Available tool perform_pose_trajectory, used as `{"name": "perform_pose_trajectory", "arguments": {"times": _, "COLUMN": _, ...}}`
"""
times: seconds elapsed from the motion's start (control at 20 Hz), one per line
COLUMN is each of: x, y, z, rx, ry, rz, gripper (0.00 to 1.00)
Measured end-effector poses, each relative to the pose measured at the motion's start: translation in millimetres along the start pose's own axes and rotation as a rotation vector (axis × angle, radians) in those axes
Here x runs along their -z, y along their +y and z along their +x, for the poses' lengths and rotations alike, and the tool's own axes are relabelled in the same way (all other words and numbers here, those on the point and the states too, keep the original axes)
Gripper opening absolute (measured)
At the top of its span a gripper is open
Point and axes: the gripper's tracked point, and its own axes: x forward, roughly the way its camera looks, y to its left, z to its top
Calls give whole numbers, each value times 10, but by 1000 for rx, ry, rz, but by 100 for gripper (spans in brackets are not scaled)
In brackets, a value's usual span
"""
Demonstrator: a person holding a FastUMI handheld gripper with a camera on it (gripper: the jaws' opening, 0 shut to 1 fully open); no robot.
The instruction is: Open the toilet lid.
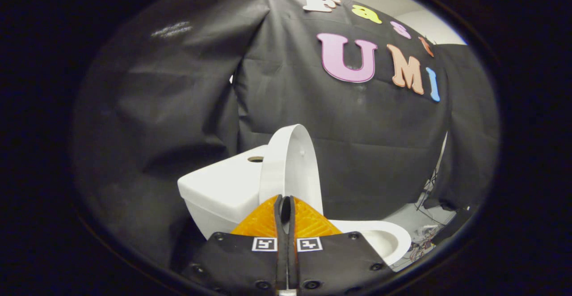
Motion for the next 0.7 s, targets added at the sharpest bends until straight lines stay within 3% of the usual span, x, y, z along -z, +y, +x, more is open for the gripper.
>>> {"name": "perform_pose_trajectory", "arguments": {"times": 0.1, "x": 46, "y": 49, "z": 51, "rx": -42, "ry": 12, "rz": 32, "gripper": 2}}
{"name": "perform_pose_trajectory", "arguments": {"times": 0.15, "x": -16, "y": 39, "z": 48, "rx": -75, "ry": -13, "rz": 67, "gripper": 13}}
{"name": "perform_pose_trajectory", "arguments": {"times": 0.2, "x": -20, "y": 38, "z": 87, "rx": -106, "ry": -14, "rz": 121, "gripper": 13}}
{"name": "perform_pose_trajectory", "arguments": {"times": 0.35, "x": -120, "y": 140, "z": -39, "rx": -228, "ry": 2, "rz": 225, "gripper": 40}}
{"name": "perform_pose_trajectory", "arguments": {"times": 0.6, "x": -113, "y": -70, "z": -346, "rx": -283, "ry": 77, "rz": 8, "gripper": 73}}
{"name": "perform_pose_trajectory", "arguments": {"times": 0.7, "x": -84, "y": -238, "z": -491, "rx": -294, "ry": 74, "rz": 39, "gripper": 86}}
